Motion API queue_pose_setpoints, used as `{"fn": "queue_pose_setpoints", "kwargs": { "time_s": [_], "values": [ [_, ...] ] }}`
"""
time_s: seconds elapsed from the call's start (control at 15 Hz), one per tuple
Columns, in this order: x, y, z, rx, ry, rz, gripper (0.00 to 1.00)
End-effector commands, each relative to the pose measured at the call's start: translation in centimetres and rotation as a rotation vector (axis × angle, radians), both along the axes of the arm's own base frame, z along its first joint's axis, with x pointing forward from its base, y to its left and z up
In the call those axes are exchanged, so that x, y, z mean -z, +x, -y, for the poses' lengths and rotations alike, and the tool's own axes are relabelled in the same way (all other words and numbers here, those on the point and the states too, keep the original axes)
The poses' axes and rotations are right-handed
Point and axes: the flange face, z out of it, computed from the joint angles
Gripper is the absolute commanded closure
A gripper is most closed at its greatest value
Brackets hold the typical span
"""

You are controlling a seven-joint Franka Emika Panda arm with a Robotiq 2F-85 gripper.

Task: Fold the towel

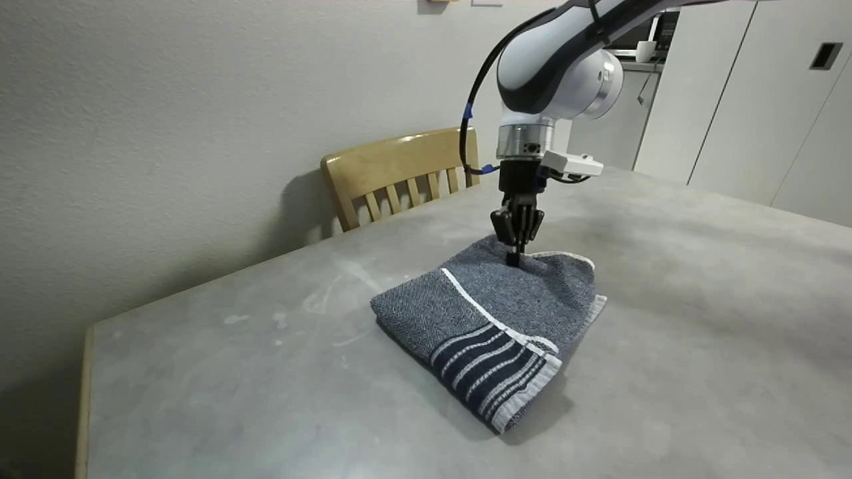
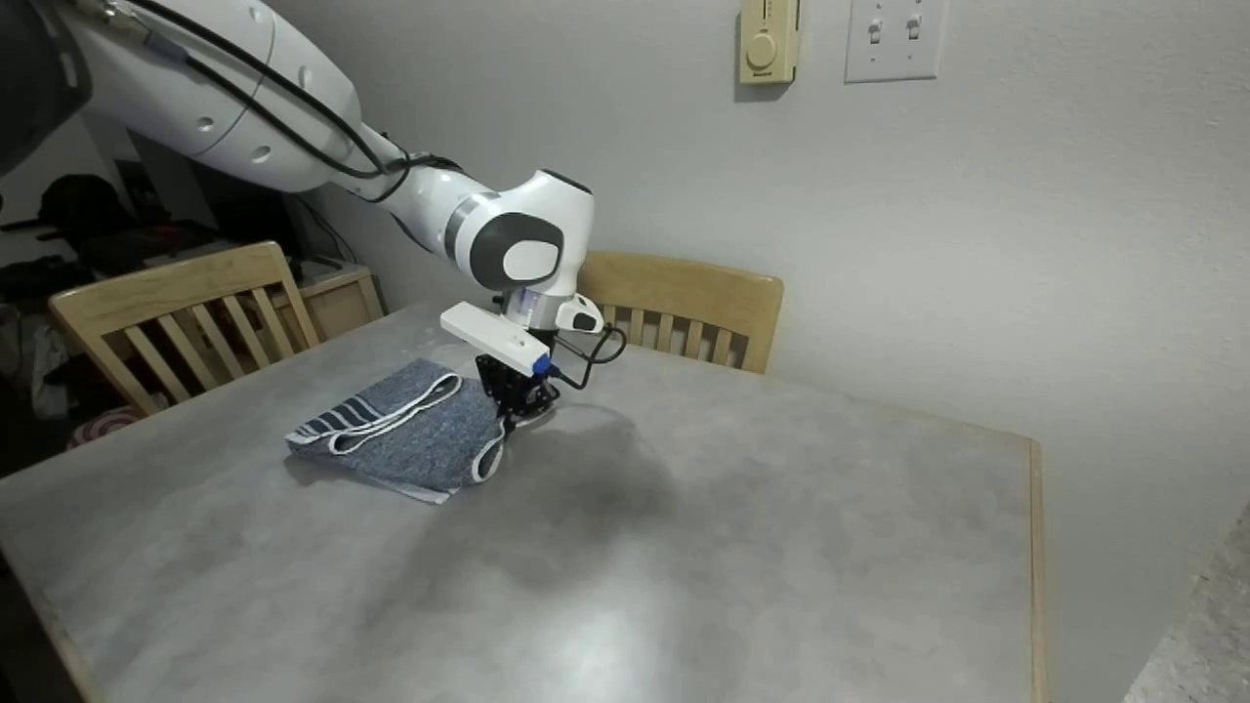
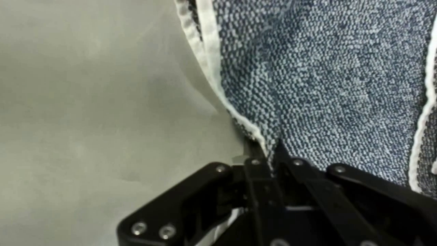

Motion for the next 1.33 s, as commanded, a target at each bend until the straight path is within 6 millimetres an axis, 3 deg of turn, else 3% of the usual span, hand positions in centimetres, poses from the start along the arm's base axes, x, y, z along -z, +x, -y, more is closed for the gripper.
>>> {"fn": "queue_pose_setpoints", "kwargs": {
  "time_s": [0.0, 0.53, 0.93, 1.27],
  "values": [
    [0.2, -0.1, -0.7, 0.013, 0.033, 0.006, 0.98],
    [-3.4, 0.1, -1.8, 0.196, -0.049, 0.147, 0.98],
    [-6.0, -1.6, -2.6, 0.43, -0.095, 0.216, 0.98],
    [-8.2, -2.9, -5.2, 0.495, -0.136, 0.286, 0.98]
  ]
}}
